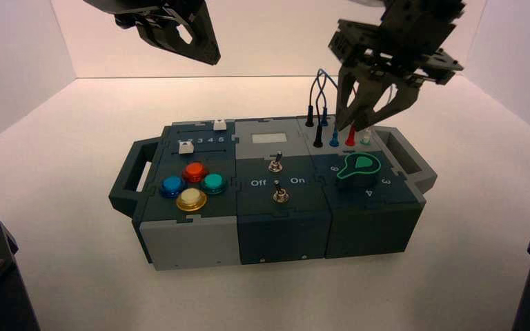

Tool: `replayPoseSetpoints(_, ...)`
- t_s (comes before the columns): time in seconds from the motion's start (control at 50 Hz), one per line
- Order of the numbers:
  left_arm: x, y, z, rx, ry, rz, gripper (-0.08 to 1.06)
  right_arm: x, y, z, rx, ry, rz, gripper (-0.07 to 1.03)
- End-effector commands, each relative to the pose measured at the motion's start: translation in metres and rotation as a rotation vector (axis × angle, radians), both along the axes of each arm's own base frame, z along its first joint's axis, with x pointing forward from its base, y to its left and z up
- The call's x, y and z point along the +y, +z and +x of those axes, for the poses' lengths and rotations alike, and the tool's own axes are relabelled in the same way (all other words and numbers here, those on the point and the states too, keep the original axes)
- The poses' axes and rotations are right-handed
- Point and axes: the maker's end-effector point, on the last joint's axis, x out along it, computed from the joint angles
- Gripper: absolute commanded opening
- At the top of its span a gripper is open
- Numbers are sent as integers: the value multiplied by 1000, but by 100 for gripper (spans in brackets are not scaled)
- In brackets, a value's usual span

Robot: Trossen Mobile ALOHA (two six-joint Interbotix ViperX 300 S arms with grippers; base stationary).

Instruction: Pull the blue wire.

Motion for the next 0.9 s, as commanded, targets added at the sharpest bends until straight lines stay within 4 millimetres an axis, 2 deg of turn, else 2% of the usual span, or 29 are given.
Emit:
replayPoseSetpoints(0.02,-8,15,5,-28,-5,-31,-3,9,10,15,-46,5,17,39)
replayPoseSetpoints(0.28,-8,16,5,-31,-4,-36,-3,12,12,24,-63,10,12,39)
replayPoseSetpoints(0.66,-8,18,5,-36,-5,-40,-3,12,-1,30,-43,7,-12,38)
replayPoseSetpoints(0.76,-8,18,5,-35,-4,-41,-3,12,-3,31,-44,10,-18,32)
replayPoseSetpoints(0.9,-8,19,5,-36,-4,-42,-3,11,-3,32,-54,16,-22,17)
